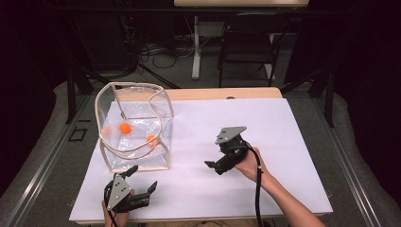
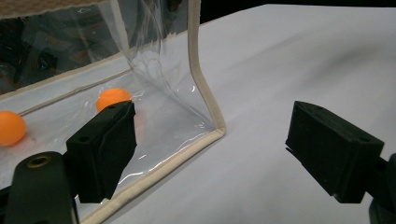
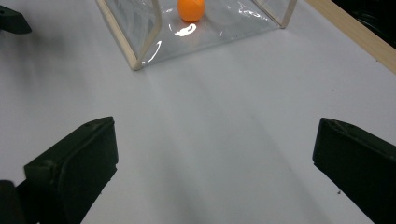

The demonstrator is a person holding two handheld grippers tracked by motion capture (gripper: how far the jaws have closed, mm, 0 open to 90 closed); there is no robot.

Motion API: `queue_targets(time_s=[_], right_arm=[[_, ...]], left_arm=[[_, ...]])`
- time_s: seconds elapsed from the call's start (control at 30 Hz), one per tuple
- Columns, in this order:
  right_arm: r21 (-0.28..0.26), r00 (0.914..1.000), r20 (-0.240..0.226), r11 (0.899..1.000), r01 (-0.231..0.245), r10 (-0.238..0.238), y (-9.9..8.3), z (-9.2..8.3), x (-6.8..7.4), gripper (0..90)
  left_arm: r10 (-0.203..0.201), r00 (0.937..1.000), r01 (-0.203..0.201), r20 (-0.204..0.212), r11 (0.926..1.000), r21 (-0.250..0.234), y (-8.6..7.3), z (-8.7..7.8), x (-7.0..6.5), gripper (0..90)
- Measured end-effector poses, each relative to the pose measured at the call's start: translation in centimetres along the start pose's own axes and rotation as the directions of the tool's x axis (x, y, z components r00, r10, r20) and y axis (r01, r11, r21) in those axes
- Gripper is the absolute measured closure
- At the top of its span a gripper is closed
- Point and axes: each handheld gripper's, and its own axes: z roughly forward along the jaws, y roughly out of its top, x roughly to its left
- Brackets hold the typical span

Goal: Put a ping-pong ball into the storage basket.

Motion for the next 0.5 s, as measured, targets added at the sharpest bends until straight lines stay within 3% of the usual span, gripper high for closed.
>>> queue_targets(time_s=[0.5], right_arm=[[0.015,0.9994,0.016,0.999,-0.030,0.030,-3.2,-0.6,0.1,0.0]], left_arm=[[0.000,1.0000,0.000,-0.001,0.9999,0.012,0.0,0.1,0.0,15.7]])
